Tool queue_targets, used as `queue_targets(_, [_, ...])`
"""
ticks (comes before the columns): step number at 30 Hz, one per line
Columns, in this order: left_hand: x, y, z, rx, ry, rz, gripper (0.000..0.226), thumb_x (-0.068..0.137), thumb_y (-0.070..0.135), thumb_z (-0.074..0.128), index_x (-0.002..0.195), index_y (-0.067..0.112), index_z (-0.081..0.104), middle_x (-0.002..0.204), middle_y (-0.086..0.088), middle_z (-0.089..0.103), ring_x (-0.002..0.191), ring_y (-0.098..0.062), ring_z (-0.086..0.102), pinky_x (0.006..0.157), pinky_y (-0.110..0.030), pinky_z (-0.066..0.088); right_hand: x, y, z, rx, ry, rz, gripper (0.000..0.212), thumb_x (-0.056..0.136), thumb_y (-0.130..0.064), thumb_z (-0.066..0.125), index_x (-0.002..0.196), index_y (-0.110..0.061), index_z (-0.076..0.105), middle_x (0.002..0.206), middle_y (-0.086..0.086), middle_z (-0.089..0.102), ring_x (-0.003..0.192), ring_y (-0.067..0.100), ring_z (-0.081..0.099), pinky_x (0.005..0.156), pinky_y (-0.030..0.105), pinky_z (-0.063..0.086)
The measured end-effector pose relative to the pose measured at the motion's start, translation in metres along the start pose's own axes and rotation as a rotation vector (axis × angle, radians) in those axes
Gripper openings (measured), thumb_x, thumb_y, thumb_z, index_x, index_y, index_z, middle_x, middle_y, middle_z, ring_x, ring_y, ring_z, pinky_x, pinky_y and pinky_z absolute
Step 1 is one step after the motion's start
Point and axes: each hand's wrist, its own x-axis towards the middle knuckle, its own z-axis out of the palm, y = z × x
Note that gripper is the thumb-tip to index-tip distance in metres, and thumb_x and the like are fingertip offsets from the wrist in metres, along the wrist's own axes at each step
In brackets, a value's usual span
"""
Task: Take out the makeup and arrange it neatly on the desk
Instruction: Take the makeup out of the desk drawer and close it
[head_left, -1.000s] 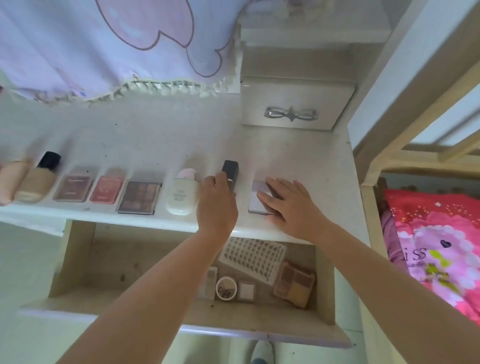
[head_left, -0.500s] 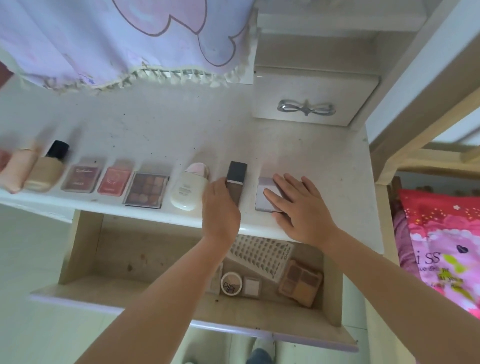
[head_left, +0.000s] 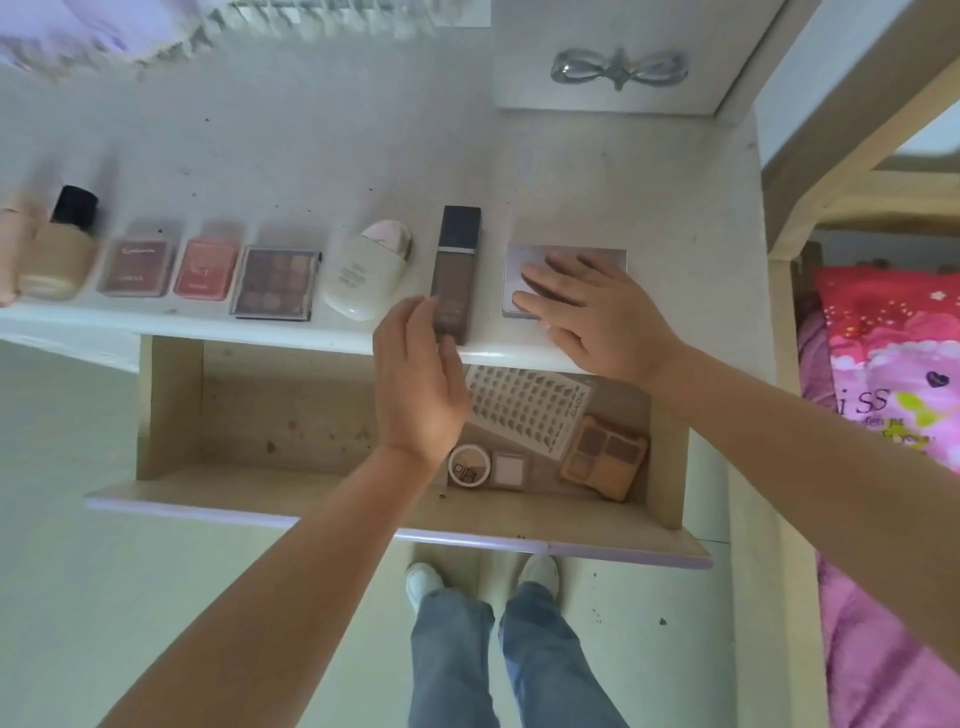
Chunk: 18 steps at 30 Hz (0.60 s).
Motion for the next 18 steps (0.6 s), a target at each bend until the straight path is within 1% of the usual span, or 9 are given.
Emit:
queue_targets(2, [-0.029,-0.020,-0.004,0.050,-0.065,0.067,0.032,0.083,0.012,0.039,0.107,-0.004,0.053,0.099,-0.027,0.060,0.098,-0.026,0.047,0.087,-0.028,0.036,-0.002,0.001,0.004,-0.006,0.032,-0.033,0.029,0.085,-0.014,0.043,0.111,-0.013,0.055,0.114,0.012,0.065,0.105,0.034,0.061,0.090,0.040,0.045])
queue_targets(4, [-0.047,-0.039,-0.007,0.168,-0.298,0.019,0.035,0.080,0.013,0.041,0.105,-0.005,0.055,0.101,-0.025,0.060,0.096,-0.034,0.055,0.084,-0.031,0.041,-0.003,0.001,0.004,-0.043,0.083,-0.012,0.029,0.087,-0.018,0.043,0.112,-0.013,0.056,0.115,0.011,0.065,0.112,0.032,0.054,0.097,0.042,0.038])
queue_targets(5, [-0.051,-0.046,-0.008,0.245,-0.470,-0.053,0.037,0.081,0.012,0.043,0.111,-0.004,0.054,0.110,-0.024,0.057,0.103,-0.038,0.054,0.087,-0.033,0.042,-0.004,-0.002,0.004,-0.069,0.127,0.021,0.028,0.089,-0.021,0.042,0.113,-0.014,0.054,0.117,0.011,0.064,0.116,0.029,0.048,0.101,0.044,0.031])
queue_targets(7, [-0.055,-0.059,-0.006,0.383,-0.790,-0.205,0.046,0.084,0.006,0.048,0.129,0.003,0.041,0.134,-0.015,0.040,0.122,-0.034,0.039,0.096,-0.034,0.038,-0.010,-0.015,0.003,-0.081,0.196,0.103,0.026,0.089,-0.025,0.043,0.111,-0.013,0.050,0.122,0.013,0.058,0.119,0.028,0.039,0.104,0.047,0.021])
queue_targets(10, [-0.053,-0.070,0.004,0.424,-0.940,-0.207,0.062,0.084,0.002,0.054,0.139,0.009,0.025,0.147,-0.008,0.023,0.135,-0.027,0.022,0.102,-0.034,0.035,-0.039,-0.058,0.009,0.074,0.195,0.096,0.024,0.085,-0.025,0.048,0.102,-0.010,0.055,0.114,0.014,0.061,0.112,0.027,0.045,0.102,0.048,0.031])
queue_targets(12, [-0.053,-0.076,0.013,0.401,-0.986,-0.233,0.067,0.084,0.004,0.056,0.141,0.007,0.021,0.151,-0.008,0.018,0.140,-0.027,0.015,0.109,-0.034,0.029,-0.060,-0.087,0.019,0.232,0.014,0.044,0.023,0.081,-0.023,0.051,0.097,-0.011,0.062,0.101,0.010,0.067,0.101,0.023,0.054,0.090,0.043,0.048])
queue_targets(14, [-0.057,-0.082,0.020,0.398,-1.017,-0.286,0.065,0.086,0.002,0.051,0.143,0.007,0.020,0.151,-0.009,0.019,0.140,-0.028,0.015,0.112,-0.035,0.026,-0.065,-0.105,0.033,0.285,-0.248,0.021,0.025,0.076,-0.017,0.056,0.100,-0.013,0.065,0.100,0.006,0.067,0.097,0.022,0.060,0.081,0.039,0.054])
queue_targets(16, [-0.061,-0.087,0.022,0.430,-1.024,-0.274,0.061,0.088,0.000,0.042,0.143,0.009,0.020,0.149,-0.010,0.021,0.136,-0.030,0.022,0.110,-0.037,0.027,-0.057,-0.116,0.046,0.336,-0.476,0.059,0.040,0.078,-0.005,0.058,0.117,-0.012,0.058,0.123,0.009,0.057,0.118,0.028,0.050,0.094,0.047,0.046])
queue_targets(18, [-0.058,-0.088,0.021,0.467,-1.011,-0.259,0.053,0.088,0.000,0.040,0.139,0.008,0.029,0.144,-0.012,0.027,0.129,-0.032,0.029,0.104,-0.038,0.032,-0.044,-0.124,0.054,0.338,-0.635,0.111,0.047,0.091,-0.007,0.044,0.136,-0.019,0.040,0.146,0.008,0.031,0.138,0.028,0.021,0.112,0.046,0.024])
